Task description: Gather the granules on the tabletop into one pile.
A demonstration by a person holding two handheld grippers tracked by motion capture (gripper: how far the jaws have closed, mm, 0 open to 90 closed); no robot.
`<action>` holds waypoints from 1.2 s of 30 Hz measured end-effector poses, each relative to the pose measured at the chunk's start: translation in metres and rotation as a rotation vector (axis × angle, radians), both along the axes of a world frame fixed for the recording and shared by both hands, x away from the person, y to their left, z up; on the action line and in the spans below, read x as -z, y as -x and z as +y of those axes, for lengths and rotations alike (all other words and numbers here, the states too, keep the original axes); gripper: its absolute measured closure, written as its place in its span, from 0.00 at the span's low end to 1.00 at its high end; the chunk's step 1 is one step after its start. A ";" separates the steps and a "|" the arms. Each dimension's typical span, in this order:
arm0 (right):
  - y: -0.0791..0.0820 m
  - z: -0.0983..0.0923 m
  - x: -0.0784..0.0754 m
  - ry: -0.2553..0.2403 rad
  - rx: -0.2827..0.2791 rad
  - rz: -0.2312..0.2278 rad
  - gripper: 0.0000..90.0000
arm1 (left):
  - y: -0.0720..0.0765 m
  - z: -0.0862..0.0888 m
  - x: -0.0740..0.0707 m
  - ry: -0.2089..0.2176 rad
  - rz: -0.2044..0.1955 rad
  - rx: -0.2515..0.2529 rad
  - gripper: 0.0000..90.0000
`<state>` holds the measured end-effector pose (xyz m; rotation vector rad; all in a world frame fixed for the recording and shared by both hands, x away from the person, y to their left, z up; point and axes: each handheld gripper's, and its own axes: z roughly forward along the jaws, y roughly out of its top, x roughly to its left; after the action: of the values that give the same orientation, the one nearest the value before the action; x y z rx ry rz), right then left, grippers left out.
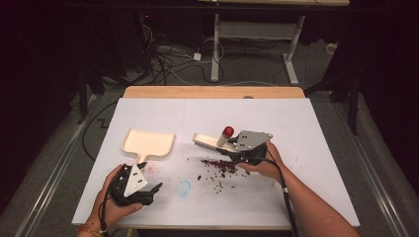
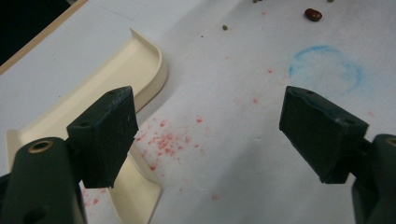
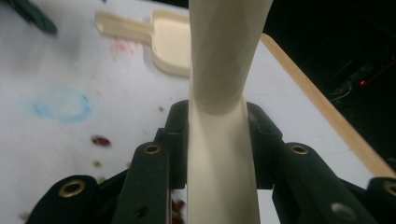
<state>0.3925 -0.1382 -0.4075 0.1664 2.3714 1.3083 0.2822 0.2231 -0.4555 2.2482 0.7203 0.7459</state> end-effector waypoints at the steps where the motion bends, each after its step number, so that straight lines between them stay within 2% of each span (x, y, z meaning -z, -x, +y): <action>1: 0.003 0.001 -0.004 -0.031 0.027 0.042 0.75 | 0.000 0.001 0.000 0.001 -0.002 -0.004 0.20; 4: 0.019 0.008 -0.013 -0.129 0.061 0.189 0.75 | 0.001 0.006 -0.003 0.014 -0.017 -0.022 0.20; 6: 0.034 0.015 -0.015 -0.167 0.061 0.268 0.75 | 0.003 0.010 -0.006 0.032 -0.030 -0.039 0.20; 9: 0.055 0.031 -0.010 -0.156 0.069 0.322 0.75 | 0.004 0.016 -0.011 0.061 -0.050 -0.063 0.21; 11: 0.061 0.041 -0.003 -0.157 0.082 0.380 0.75 | 0.003 0.018 -0.012 0.073 -0.065 -0.069 0.20; 13: 0.060 0.051 0.007 -0.175 0.135 0.438 0.75 | 0.003 0.019 -0.013 0.074 -0.066 -0.071 0.21; 16: 0.056 0.063 0.023 -0.207 0.269 0.500 0.75 | 0.003 0.017 -0.012 0.074 -0.055 -0.072 0.21; 17: 0.056 0.067 0.028 -0.210 0.297 0.508 0.75 | 0.003 0.017 -0.012 0.071 -0.057 -0.071 0.21; 19: 0.058 0.071 0.034 -0.205 0.353 0.449 0.75 | 0.002 0.017 -0.012 0.072 -0.056 -0.070 0.21; 21: 0.056 0.070 0.037 -0.214 0.388 0.417 0.75 | 0.002 0.017 -0.011 0.073 -0.054 -0.071 0.21; 22: 0.054 0.069 0.037 -0.215 0.399 0.418 0.75 | 0.002 0.017 -0.011 0.070 -0.062 -0.067 0.21; 23: 0.051 0.067 0.038 -0.222 0.415 0.424 0.75 | 0.002 0.017 -0.011 0.071 -0.051 -0.072 0.21; 26: 0.047 0.062 0.042 -0.236 0.459 0.391 0.75 | 0.003 0.016 -0.011 0.069 -0.052 -0.069 0.21; 30: 0.040 0.052 0.043 -0.244 0.493 0.424 0.74 | 0.002 0.014 -0.009 0.060 -0.046 -0.067 0.20; 36: 0.044 0.033 0.039 -0.236 0.529 0.412 0.75 | 0.003 0.009 -0.007 0.040 -0.038 -0.049 0.21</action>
<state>0.3482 -0.1050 -0.4462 1.1451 2.2321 1.3664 0.2790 0.2326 -0.4482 2.1812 0.7684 0.7889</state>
